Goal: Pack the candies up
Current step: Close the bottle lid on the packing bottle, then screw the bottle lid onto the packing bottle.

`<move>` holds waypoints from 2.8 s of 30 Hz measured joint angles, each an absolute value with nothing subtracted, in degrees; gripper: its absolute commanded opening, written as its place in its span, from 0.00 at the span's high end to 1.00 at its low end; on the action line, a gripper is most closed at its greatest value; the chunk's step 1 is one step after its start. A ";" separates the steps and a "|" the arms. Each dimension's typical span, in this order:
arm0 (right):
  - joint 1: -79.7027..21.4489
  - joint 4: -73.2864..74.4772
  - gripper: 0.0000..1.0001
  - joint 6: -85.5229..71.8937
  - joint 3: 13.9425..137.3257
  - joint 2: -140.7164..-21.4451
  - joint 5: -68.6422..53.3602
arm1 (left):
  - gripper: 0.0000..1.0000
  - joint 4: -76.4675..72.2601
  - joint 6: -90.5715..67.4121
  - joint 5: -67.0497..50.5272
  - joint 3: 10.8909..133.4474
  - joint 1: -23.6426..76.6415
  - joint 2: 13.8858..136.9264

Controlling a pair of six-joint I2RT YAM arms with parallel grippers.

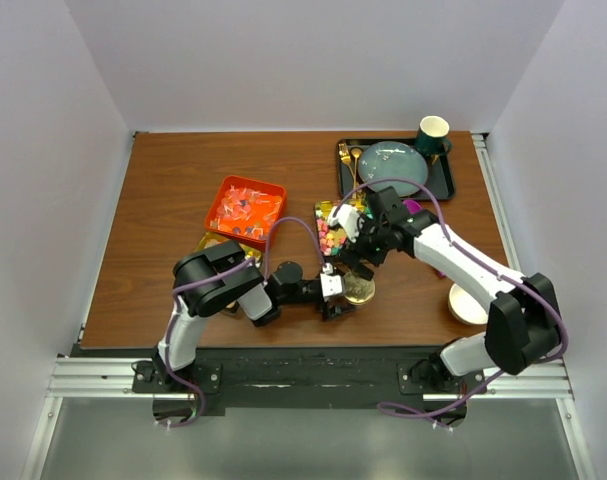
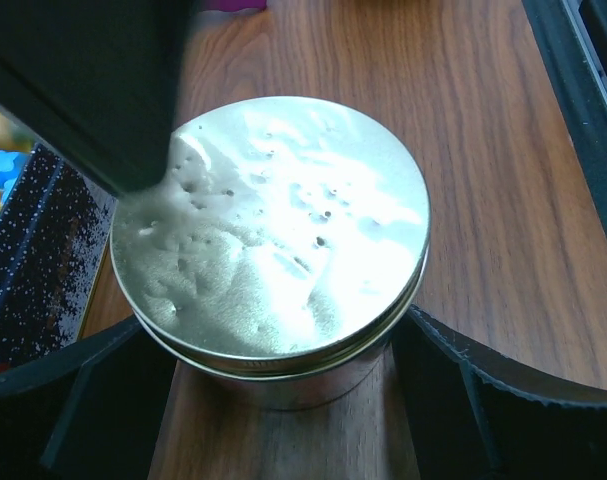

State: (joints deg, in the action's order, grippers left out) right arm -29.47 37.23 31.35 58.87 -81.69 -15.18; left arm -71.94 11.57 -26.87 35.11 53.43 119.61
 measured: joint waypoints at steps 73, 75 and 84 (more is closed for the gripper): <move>-27.46 54.24 0.06 59.27 64.82 -89.82 -29.69 | 1.00 -67.96 8.56 -30.96 37.04 51.37 119.68; -27.46 54.89 0.06 59.42 64.90 -89.82 -29.98 | 1.00 -67.96 8.54 -30.96 37.04 51.37 119.70; -27.46 56.07 0.07 59.44 63.75 -88.66 -31.07 | 1.00 -67.99 8.08 -30.92 37.19 51.31 119.87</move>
